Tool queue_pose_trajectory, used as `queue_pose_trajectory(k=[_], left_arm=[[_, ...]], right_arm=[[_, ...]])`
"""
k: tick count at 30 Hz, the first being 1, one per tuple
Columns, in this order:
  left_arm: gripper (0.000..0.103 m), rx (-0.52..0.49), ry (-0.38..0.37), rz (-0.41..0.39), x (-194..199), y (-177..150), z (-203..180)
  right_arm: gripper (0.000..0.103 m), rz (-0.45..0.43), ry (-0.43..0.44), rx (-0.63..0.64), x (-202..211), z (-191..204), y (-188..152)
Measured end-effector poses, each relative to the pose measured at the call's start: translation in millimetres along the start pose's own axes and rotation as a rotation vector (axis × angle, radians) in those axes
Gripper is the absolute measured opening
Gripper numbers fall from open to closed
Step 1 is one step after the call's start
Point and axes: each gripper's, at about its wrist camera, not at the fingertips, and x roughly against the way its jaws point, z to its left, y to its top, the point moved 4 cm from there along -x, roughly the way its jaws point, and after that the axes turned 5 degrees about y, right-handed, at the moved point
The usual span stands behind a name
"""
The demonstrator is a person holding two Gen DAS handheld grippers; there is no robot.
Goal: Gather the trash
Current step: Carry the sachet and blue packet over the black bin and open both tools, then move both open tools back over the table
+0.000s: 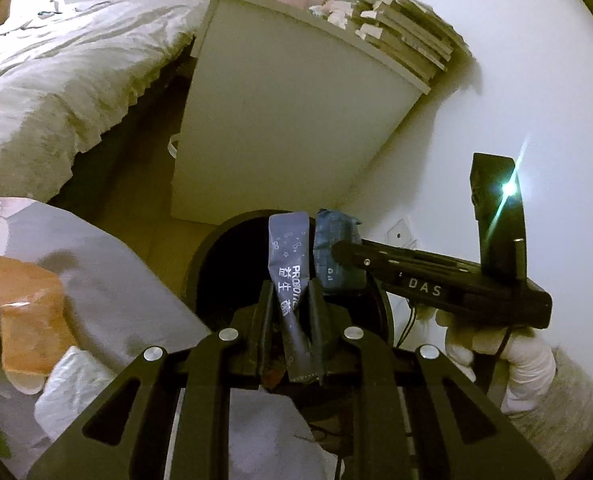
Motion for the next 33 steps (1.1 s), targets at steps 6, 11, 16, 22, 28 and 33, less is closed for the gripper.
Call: queue_pose_trajectory(k=[6, 11, 16, 22, 28, 33], left_arm=[[0.018, -0.004, 0.002, 0.031, -14, -2, -4], [0.018, -0.007, 0.004, 0.048, -21, -3, -7], [0.026, -0.017, 0.024, 0.055, -22, -1, -10], [0.068, -0.005, 0.049, 0.032, -10, -4, -5], [0.072, 0.036, 0.066, 0.011, 14, -11, 9], [0.077, 0.072, 0.104, -0.037, 46, -24, 31]], right_arm=[[0.034, 0.006, -0.002, -0.017, -1, -6, -6], [0.034, 0.009, -0.004, -0.033, -4, -10, -8], [0.039, 0.013, -0.008, -0.052, -3, -15, -11], [0.042, -0.001, -0.017, -0.044, 4, -9, -10], [0.042, -0.007, 0.004, -0.004, 11, 13, -11], [0.042, 0.000, 0.036, 0.074, 14, 54, -14]])
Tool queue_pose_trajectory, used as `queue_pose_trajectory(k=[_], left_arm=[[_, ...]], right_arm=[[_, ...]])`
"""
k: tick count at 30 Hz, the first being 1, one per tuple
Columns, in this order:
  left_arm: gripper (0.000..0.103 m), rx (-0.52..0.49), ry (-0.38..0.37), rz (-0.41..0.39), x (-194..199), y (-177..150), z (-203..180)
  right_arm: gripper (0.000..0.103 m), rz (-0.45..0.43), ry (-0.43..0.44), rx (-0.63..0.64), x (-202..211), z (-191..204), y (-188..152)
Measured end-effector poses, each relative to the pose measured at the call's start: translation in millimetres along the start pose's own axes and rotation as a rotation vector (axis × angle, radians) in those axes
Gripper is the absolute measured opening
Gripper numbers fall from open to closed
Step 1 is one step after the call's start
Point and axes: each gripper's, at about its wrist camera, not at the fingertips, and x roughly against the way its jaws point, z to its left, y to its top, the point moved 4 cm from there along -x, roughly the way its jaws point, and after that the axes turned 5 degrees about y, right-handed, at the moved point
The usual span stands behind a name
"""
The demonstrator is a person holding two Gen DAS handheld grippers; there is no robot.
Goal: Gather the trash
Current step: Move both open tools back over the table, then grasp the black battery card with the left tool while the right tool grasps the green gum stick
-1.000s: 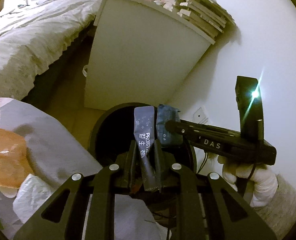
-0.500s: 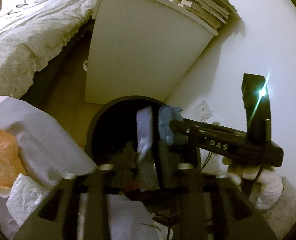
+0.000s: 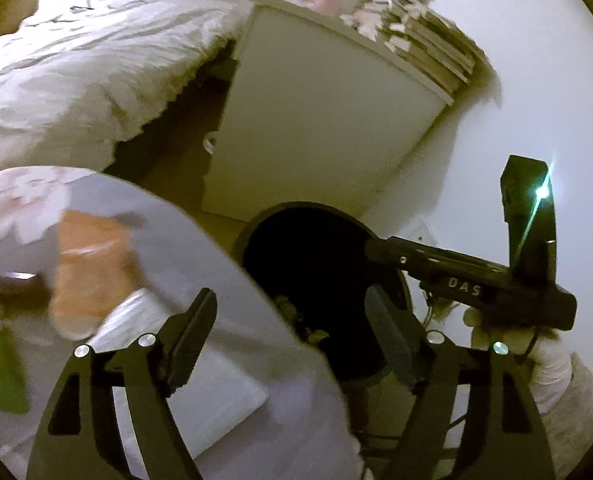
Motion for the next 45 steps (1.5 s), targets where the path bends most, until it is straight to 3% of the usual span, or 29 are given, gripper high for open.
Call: queue_pose_trajectory(k=[2, 4, 9, 19, 23, 28, 32, 37, 42, 45], left_arm=[[0.078, 0.025, 0.023, -0.014, 11, -5, 14], [0.079, 0.058, 0.052, -0.032, 24, -10, 34], [0.080, 0.151, 0.144, -0.080, 59, -23, 95], [0.090, 0.321, 0.409, -0.141, 113, -64, 213], [0.090, 0.350, 0.424, -0.130, 112, -72, 236], [0.090, 0.317, 0.428, -0.130, 104, -71, 243], [0.090, 0.306, 0.436, -0.120, 98, -71, 250], [0.088, 0.316, 0.442, -0.115, 97, -76, 261], [0.075, 0.324, 0.444, -0.131, 102, -77, 267], [0.064, 0.340, 0.429, -0.140, 106, -78, 273]], right_arm=[[0.044, 0.009, 0.017, 0.035, -2, 20, 1], [0.054, 0.011, 0.041, 0.074, -3, 44, 2], [0.054, 0.037, 0.090, 0.187, -13, 105, 5], [0.054, 0.107, 0.205, 0.352, -58, 225, 10], [0.064, 0.140, 0.248, 0.428, -89, 278, 11], [0.064, 0.230, 0.289, 0.455, -137, 323, 10], [0.064, 0.314, 0.270, 0.443, -171, 337, 8], [0.063, 0.345, 0.253, 0.406, -186, 344, 16], [0.057, 0.395, 0.241, 0.409, -203, 354, 9], [0.057, 0.375, 0.216, 0.437, -208, 359, 5]])
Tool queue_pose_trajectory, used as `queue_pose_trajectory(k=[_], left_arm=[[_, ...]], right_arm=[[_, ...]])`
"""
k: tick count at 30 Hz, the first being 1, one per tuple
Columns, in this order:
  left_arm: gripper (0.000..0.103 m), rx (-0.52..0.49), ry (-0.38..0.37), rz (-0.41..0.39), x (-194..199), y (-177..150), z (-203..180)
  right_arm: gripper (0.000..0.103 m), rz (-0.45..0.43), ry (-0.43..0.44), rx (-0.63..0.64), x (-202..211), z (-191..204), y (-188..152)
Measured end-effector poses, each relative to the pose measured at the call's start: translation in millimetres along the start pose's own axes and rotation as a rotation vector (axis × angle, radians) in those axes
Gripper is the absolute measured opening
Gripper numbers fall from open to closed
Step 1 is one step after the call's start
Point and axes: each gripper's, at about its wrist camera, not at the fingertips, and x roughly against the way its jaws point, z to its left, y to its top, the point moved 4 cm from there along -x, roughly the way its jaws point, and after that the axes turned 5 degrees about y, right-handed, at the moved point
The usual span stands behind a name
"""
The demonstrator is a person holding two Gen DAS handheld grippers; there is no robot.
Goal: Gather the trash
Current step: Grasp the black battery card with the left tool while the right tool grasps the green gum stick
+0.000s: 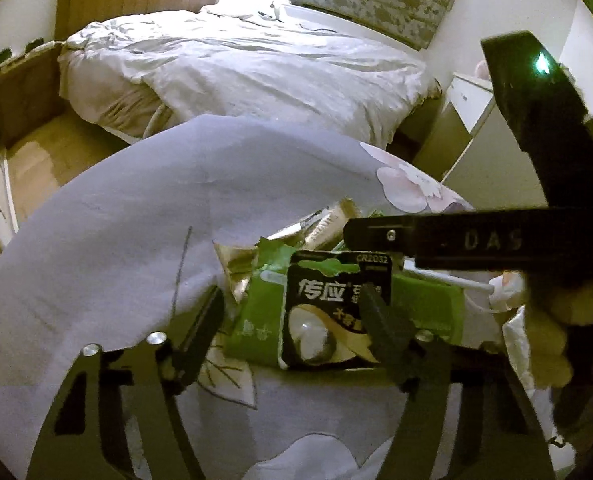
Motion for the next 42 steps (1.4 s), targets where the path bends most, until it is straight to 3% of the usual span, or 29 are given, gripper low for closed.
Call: queue_pose_trajectory(k=[8, 9, 11, 12, 19, 21, 25, 28, 30, 35, 37, 40, 42], left_arm=[[0.062, 0.012, -0.019, 0.004, 7, -5, 9], [0.064, 0.013, -0.027, 0.007, 8, -5, 9], [0.080, 0.013, -0.047, 0.013, 9, -7, 7], [0.083, 0.007, -0.048, 0.013, 10, -7, 4], [0.084, -0.039, 0.012, 0.008, -2, -1, -11], [0.077, -0.033, 0.011, -0.001, -4, 2, -9], [0.045, 0.001, -0.029, -0.008, 3, 1, 7], [0.032, 0.024, -0.051, 0.008, 9, -6, 23], [0.022, 0.034, -0.052, 0.014, 15, -11, 32], [0.020, 0.045, -0.045, 0.021, 27, -23, 46], [0.020, 0.040, -0.051, 0.029, 30, -26, 46], [0.022, 0.036, -0.065, 0.033, 33, -27, 42], [0.030, 0.034, -0.074, 0.036, 33, -26, 38]], right_arm=[[0.057, -0.011, 0.047, -0.043, -2, -4, 1], [0.057, -0.013, 0.056, -0.049, -1, -5, 0], [0.057, -0.014, 0.067, -0.060, 1, -5, -2], [0.057, -0.013, 0.069, -0.065, 1, -6, -3], [0.058, -0.025, 0.061, -0.071, 1, -4, -6], [0.058, -0.029, 0.063, -0.075, 1, -4, -7], [0.058, -0.041, 0.082, -0.062, 7, -4, -7], [0.058, -0.067, 0.024, 0.086, 19, 6, -2], [0.066, -0.052, -0.026, 0.287, 23, 24, -4], [0.067, 0.040, -0.183, 0.808, 12, 62, -25], [0.065, 0.076, -0.200, 0.929, 10, 69, -27], [0.062, 0.090, -0.186, 0.961, 15, 69, -19], [0.062, 0.137, -0.204, 1.003, 12, 65, -17]])
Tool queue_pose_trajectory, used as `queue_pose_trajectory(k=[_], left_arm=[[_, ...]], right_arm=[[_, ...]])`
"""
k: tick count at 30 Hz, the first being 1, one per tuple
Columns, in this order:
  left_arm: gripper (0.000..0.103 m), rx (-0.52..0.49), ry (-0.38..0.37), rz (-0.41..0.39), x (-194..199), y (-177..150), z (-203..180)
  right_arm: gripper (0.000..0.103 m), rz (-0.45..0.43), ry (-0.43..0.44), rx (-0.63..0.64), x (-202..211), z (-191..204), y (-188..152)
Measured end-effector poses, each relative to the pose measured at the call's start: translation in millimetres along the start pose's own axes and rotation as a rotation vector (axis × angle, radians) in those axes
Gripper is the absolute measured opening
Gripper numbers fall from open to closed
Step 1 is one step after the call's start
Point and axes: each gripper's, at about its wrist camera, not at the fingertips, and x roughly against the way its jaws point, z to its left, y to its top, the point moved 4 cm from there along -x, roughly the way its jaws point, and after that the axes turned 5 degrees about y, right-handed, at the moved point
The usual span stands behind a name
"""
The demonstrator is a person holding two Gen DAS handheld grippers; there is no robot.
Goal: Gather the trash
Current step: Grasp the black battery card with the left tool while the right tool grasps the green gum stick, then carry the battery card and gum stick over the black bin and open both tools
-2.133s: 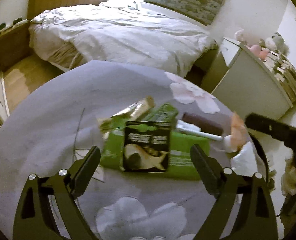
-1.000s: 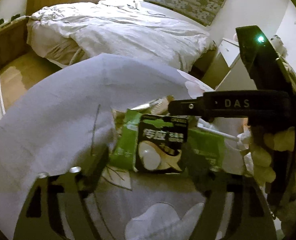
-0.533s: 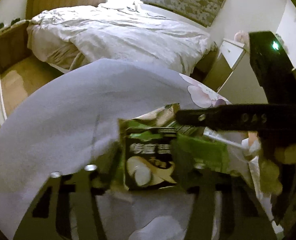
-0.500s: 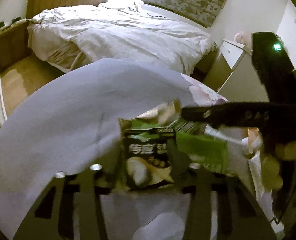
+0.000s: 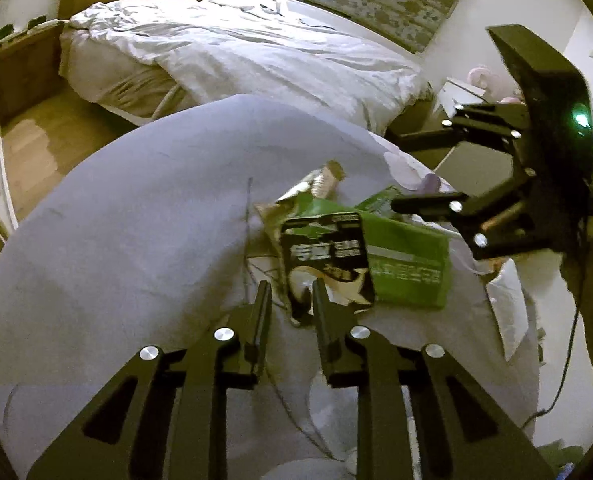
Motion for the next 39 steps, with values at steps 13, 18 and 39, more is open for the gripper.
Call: queue_pose_trajectory(k=[13, 18, 39], left_arm=[[0.060, -0.082, 0.071, -0.034, -23, 12, -23], [0.059, -0.050, 0.005, -0.041, -16, 9, -17], [0.059, -0.014, -0.110, -0.061, 60, -18, -34]], right_arm=[[0.045, 0.016, 0.073, -0.015, -27, 24, 4], [0.035, -0.058, 0.090, -0.208, -9, 21, -7], [0.022, -0.200, 0.218, -0.688, 51, 46, -106]])
